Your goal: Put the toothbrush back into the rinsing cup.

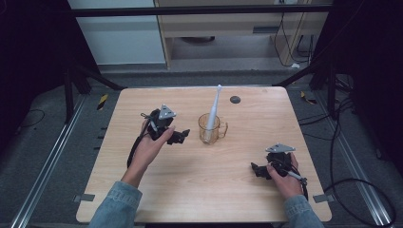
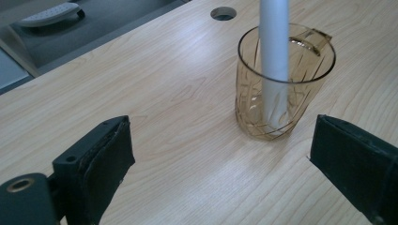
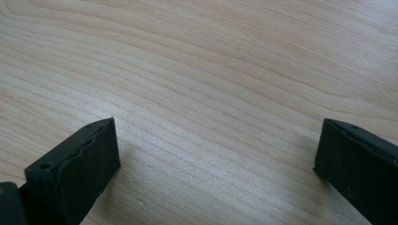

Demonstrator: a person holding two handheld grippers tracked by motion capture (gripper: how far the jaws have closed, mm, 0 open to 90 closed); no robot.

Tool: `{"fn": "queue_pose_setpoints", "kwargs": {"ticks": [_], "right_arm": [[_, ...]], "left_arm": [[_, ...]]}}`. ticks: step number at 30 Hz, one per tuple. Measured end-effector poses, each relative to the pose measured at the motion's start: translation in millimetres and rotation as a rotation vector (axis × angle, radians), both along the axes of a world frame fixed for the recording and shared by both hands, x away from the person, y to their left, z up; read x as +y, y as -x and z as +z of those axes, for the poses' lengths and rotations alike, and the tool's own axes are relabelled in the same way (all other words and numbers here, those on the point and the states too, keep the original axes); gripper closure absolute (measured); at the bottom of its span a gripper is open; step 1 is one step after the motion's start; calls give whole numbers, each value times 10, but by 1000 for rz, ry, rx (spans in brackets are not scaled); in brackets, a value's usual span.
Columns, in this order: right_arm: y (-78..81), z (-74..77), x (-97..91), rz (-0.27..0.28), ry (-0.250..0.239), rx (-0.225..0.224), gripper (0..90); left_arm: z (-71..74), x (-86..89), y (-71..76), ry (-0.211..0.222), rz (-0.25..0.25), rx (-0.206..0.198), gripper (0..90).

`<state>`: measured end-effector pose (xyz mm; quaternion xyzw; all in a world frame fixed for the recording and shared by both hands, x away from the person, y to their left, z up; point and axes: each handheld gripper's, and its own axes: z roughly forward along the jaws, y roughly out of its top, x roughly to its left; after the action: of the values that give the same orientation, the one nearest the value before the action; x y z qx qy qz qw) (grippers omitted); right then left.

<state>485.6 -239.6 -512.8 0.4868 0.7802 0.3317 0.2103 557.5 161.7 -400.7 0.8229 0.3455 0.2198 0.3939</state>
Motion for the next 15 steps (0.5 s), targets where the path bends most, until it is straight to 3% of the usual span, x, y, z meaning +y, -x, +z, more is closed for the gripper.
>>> {"fn": "queue_pose_setpoints", "kwargs": {"ticks": [15], "right_arm": [[0,0,0,0,0,0,3]], "left_arm": [[-286,386,4,-33,72,70,57]]}}
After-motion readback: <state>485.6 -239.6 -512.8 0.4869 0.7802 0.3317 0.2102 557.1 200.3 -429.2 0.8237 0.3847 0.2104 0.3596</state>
